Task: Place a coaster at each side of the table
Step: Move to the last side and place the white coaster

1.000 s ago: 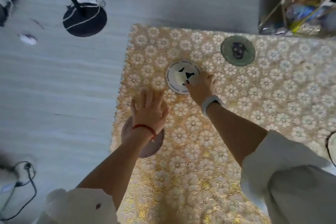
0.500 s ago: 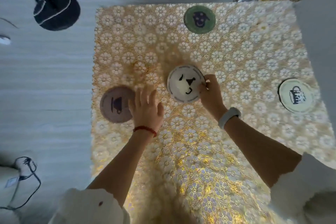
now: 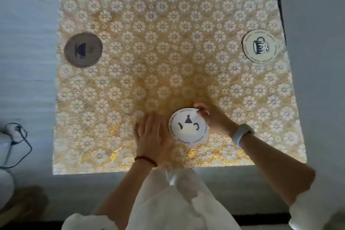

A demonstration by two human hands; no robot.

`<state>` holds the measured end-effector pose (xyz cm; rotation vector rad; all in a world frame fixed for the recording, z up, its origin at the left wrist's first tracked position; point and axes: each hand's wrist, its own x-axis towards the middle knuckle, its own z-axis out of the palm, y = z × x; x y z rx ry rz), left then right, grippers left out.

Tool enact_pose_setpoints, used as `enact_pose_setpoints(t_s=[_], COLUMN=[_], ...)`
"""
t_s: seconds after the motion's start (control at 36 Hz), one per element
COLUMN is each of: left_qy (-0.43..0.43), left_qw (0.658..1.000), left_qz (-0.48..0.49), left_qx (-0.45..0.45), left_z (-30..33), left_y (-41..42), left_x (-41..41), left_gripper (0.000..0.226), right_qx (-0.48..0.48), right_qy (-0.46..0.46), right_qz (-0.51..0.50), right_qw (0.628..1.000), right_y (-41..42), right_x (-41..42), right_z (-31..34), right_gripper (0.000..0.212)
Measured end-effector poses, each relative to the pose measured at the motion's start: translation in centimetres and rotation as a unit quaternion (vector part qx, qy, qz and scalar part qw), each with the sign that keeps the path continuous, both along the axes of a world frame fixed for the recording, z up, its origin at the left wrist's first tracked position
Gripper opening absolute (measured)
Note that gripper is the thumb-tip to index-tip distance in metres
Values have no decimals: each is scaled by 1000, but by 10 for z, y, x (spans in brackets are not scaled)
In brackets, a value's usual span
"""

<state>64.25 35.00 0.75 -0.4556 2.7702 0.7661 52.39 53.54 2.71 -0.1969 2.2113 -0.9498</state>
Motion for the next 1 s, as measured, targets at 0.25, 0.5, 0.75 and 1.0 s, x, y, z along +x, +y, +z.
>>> enact_pose_setpoints(t_s=[0.25, 0.5, 0.75, 1.0], left_qy=[-18, -11, -16, -12], left_qw=[995, 990, 986, 986], left_qz=[-97, -138, -158, -158], left_qx=[-25, -40, -44, -44], left_z=[-10, -20, -25, -28], left_y=[2, -9, -9, -11], left_x=[24, 29, 33, 35], left_gripper=[68, 93, 98, 98], right_qx=[48, 56, 89, 89], right_qy=[105, 181, 209, 231], right_qz=[91, 109, 96, 113], right_qw=[989, 976, 969, 962], right_y=[-10, -7, -2, 0], right_x=[27, 37, 50, 56], right_z=[-10, -5, -5, -7], right_gripper=[25, 23, 22, 31])
